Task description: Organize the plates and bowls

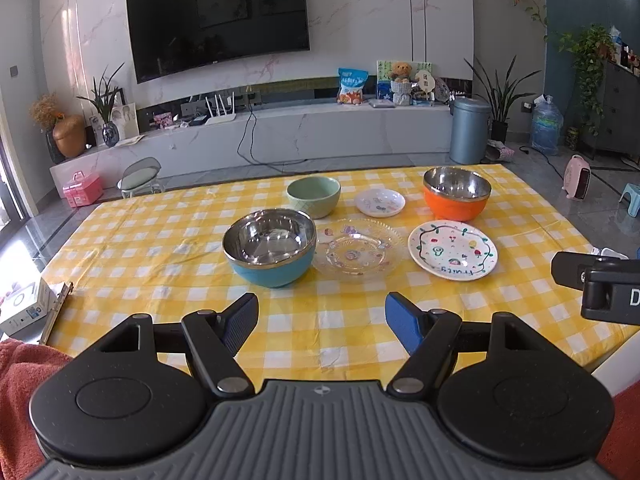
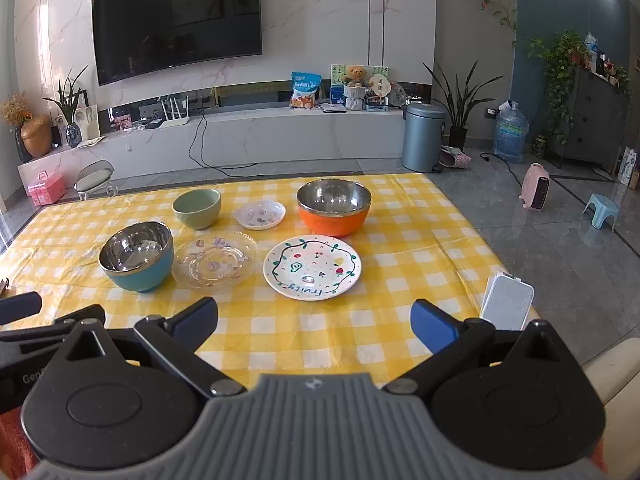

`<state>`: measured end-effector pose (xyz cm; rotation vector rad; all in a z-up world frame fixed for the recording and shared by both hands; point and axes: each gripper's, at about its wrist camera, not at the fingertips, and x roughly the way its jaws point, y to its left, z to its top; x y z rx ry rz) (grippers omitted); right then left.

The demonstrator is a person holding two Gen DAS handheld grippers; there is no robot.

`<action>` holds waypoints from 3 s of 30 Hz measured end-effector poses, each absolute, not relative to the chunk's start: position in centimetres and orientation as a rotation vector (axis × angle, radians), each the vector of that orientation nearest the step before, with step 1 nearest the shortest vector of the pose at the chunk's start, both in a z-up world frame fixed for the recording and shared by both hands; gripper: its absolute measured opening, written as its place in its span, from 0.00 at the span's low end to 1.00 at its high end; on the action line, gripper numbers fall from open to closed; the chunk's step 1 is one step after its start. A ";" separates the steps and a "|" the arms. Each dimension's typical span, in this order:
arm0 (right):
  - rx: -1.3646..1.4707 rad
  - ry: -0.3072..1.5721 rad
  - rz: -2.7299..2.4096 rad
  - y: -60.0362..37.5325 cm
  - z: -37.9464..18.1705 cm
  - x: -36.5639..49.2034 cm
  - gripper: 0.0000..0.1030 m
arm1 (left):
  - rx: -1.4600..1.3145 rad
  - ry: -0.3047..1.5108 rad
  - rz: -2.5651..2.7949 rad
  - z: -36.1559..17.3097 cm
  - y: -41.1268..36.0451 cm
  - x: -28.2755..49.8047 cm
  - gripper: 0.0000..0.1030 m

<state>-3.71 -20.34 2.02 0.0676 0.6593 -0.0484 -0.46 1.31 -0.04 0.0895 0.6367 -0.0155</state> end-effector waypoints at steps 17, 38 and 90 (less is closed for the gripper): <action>0.076 0.690 -0.036 -20.4 1.7 -3.3 0.98 | 0.098 0.654 -0.022 0.2 1.4 -0.4 0.83; 0.082 0.714 -0.029 -19.5 1.7 -3.4 0.98 | 0.060 0.669 -0.018 0.6 1.9 -0.7 0.83; 0.073 0.734 0.098 -15.9 -0.3 2.3 0.91 | 0.021 0.707 -0.022 1.5 7.6 6.0 0.62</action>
